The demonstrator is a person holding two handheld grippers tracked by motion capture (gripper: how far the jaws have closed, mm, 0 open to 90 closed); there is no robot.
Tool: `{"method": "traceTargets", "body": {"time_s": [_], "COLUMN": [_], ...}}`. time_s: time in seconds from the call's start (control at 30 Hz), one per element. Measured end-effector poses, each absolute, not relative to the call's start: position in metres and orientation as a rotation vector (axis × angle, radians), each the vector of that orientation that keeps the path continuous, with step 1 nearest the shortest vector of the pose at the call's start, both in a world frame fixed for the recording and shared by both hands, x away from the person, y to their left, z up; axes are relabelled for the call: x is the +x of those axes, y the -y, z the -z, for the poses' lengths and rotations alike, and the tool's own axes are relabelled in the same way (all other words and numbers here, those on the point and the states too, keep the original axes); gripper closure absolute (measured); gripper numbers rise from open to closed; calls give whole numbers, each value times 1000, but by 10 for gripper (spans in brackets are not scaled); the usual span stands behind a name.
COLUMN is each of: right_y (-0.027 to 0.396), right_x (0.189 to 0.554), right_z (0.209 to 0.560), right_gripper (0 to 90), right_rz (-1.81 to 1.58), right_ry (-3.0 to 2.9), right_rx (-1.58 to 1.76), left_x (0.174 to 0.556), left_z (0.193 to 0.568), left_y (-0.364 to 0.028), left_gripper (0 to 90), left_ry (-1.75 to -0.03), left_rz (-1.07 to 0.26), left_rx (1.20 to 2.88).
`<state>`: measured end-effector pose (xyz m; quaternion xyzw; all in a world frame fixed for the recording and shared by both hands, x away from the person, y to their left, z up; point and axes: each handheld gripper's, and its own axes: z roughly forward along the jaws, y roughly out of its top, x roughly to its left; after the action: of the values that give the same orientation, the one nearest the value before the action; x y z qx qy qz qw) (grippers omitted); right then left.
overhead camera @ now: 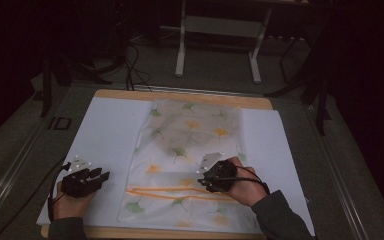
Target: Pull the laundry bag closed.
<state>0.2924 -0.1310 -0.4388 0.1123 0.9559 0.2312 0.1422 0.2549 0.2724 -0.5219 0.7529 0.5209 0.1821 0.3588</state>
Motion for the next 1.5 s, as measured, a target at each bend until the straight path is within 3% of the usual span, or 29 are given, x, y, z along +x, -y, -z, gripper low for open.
{"method": "traceTargets", "body": {"time_s": [1.23,1.5], "right_y": [31,11], "right_x": [298,294], "right_z": [437,439], "right_gripper": [592,629], "right_rz": [-544,-547], "right_ry": [-2877,-2899], "right_rx": [69,31], "left_x": [256,256], "left_z": [518,517], "left_y": [-268,-268], "left_gripper": [623,623], "left_ry": [-1290,-1287], "left_rz": [-461,-466], "left_rx": [1969,1967]}}
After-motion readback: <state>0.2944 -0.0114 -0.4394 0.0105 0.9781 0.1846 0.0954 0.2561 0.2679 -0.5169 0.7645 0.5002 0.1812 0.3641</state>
